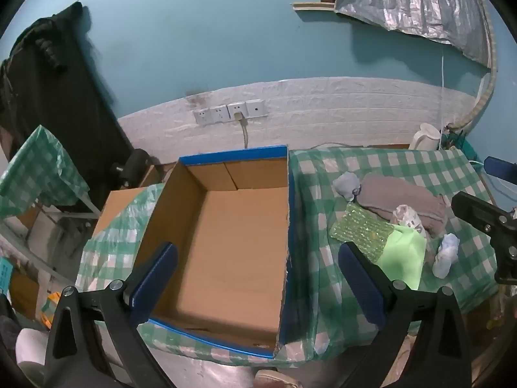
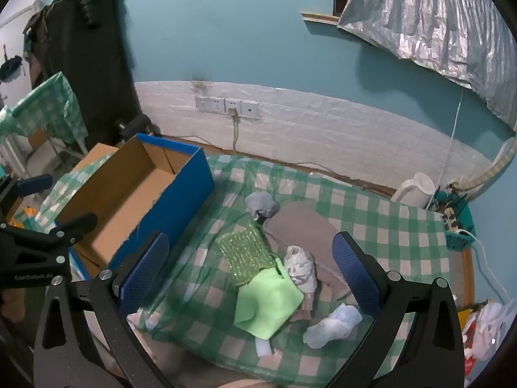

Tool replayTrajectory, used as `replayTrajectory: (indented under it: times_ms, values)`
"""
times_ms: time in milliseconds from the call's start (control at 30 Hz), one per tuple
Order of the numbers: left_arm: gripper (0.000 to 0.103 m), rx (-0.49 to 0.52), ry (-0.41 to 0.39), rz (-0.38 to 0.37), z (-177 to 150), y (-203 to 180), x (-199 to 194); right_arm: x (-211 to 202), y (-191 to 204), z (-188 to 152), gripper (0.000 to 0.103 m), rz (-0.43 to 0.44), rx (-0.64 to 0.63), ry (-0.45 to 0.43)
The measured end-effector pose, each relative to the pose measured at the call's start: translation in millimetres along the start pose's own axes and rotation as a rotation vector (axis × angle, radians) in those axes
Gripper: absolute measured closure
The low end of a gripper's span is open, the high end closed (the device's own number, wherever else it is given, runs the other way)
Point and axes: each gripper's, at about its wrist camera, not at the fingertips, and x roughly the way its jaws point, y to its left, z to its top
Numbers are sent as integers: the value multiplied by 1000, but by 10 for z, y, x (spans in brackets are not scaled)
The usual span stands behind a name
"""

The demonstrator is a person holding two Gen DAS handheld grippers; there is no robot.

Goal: Organize soft objects

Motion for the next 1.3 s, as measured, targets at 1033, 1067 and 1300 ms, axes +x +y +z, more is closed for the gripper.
replayTrajectory:
  times_ms: [1033,1067,1300]
  values:
    - [3,-14,-4,-18,-66,15,-10,23,51,6,2,-13,-16,-1]
    - [3,-14,-5,-18,-68,17,-12,23,52,7,2,-13,-16,0]
    - [3,-17,-5,-19,-88,6,-11,24,58,8,2,-14,-18,1]
